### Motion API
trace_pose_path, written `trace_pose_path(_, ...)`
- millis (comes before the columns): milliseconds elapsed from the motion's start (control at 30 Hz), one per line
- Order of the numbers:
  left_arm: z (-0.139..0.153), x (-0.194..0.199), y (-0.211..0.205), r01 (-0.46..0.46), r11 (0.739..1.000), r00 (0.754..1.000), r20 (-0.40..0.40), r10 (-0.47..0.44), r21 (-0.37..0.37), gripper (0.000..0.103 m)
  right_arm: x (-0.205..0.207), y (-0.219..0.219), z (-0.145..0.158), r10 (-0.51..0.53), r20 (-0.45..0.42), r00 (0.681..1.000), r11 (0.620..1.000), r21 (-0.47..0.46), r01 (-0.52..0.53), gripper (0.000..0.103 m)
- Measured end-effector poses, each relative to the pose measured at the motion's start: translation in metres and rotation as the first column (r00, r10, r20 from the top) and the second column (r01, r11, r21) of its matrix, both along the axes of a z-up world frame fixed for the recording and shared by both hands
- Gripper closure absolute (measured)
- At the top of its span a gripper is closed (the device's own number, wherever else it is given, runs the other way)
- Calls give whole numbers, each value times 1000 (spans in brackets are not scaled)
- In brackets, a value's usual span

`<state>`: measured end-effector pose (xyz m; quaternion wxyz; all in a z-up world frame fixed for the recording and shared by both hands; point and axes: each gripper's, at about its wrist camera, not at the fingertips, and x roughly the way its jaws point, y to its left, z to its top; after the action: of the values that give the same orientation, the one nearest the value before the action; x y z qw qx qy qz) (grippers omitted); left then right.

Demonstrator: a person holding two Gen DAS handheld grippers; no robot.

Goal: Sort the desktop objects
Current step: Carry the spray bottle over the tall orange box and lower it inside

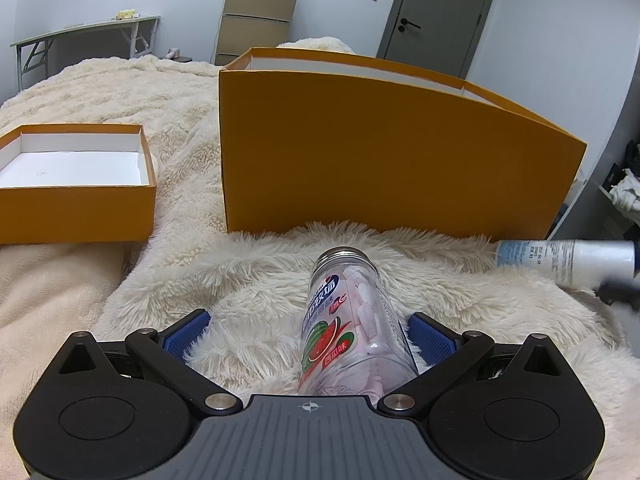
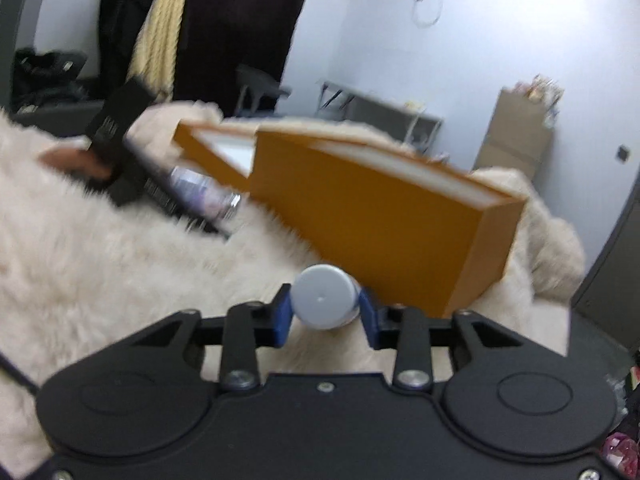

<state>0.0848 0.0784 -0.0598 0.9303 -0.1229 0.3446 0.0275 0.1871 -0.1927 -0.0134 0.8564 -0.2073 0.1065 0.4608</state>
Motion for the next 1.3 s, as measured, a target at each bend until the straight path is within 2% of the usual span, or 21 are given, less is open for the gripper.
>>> trace_pose_path(233, 0, 3, 1, -1, 1000, 1000, -10, 1, 4, 0, 17, 11, 5, -35, -19, 999, 996, 80, 37, 73)
trace_pose_path(433, 1, 4, 1, -2, 1000, 1000, -16, 2, 5, 0, 21, 1, 30, -93, -29, 995, 987, 127, 96, 73)
trace_pose_path(533, 1, 3, 0, -2, 1000, 1000, -15, 2, 10, 0, 28, -8, 38, -110, -88, 990, 983, 137, 121, 73)
trace_pose_path(667, 2, 3, 0, -2, 1000, 1000, -12, 3, 16, 0, 47, -3, 25, -142, -165, 976, 978, 126, 164, 73)
trace_pose_path(800, 1, 2, 1, -2, 1000, 1000, -9, 2, 15, 0, 68, -2, 13, -174, -237, 956, 958, 185, 220, 73)
trace_pose_path(1000, 1, 1, 1, -2, 1000, 1000, -4, 2, 16, 0, 69, 2, -1, -175, -221, 959, 948, 224, 225, 72)
trace_pose_path(1300, 0, -2, 1, 2, 1000, 1000, 11, -2, 12, 0, 67, 10, -22, -202, -239, 950, 957, 159, 243, 70)
